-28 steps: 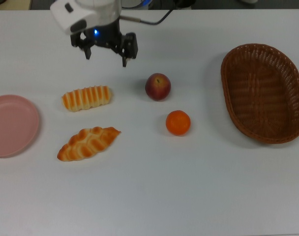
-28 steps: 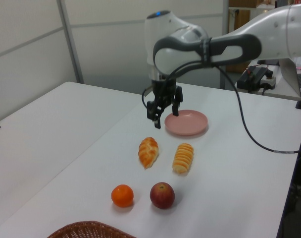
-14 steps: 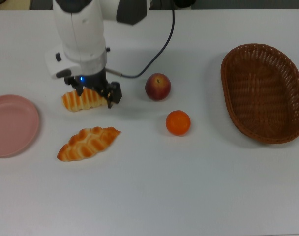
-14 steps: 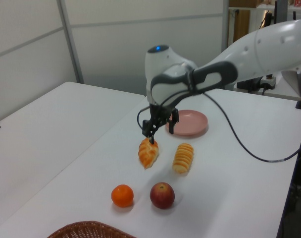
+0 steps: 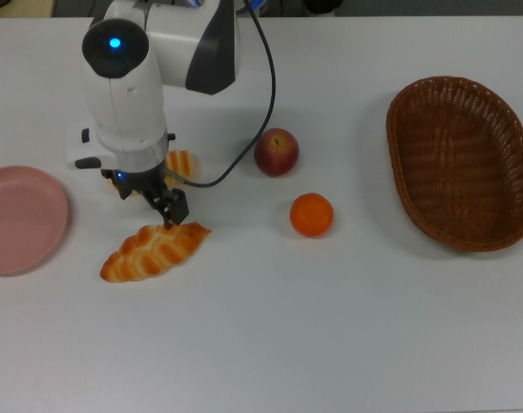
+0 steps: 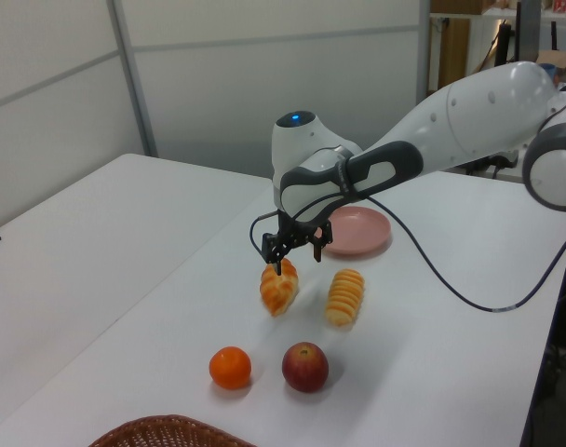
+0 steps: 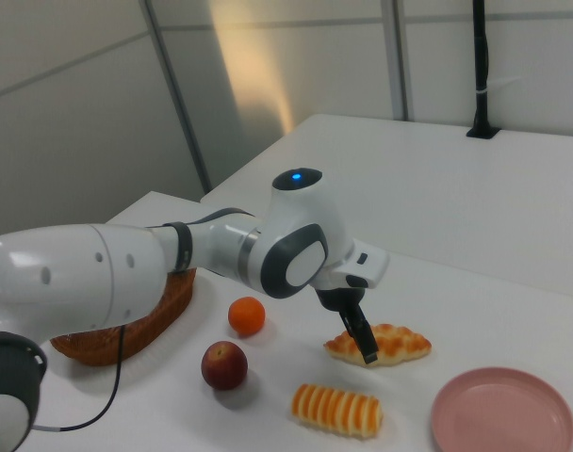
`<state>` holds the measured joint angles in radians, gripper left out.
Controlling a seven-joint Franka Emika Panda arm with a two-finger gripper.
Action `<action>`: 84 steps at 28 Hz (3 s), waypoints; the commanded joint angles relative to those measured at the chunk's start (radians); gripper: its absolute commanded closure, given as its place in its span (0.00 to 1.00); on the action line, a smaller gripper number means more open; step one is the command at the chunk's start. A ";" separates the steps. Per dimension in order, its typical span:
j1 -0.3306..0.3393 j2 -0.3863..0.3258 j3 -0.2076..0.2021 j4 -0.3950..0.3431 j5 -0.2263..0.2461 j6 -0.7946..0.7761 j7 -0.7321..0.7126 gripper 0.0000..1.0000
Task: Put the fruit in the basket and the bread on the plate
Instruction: 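Lower the gripper onto the braided bread roll and grasp it, then lift the braided roll and carry it over the pink plate, then lower the braided roll onto the plate and open the gripper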
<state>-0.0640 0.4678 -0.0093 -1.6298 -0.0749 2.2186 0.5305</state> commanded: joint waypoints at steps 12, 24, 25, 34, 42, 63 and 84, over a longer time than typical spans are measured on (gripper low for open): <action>0.041 0.163 -0.018 0.103 -0.118 0.084 0.186 0.00; 0.059 0.178 -0.017 0.111 -0.148 0.084 0.261 1.00; 0.055 0.178 -0.015 0.122 -0.144 0.084 0.263 1.00; -0.014 0.161 -0.014 0.156 -0.082 0.082 0.269 1.00; -0.100 0.066 -0.008 0.160 0.047 0.072 0.177 1.00; -0.250 0.129 -0.018 0.159 0.080 0.124 0.158 0.89; -0.238 0.051 -0.008 0.140 0.063 0.026 0.083 0.00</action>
<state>-0.3149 0.6058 -0.0261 -1.4526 -0.0026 2.3252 0.6761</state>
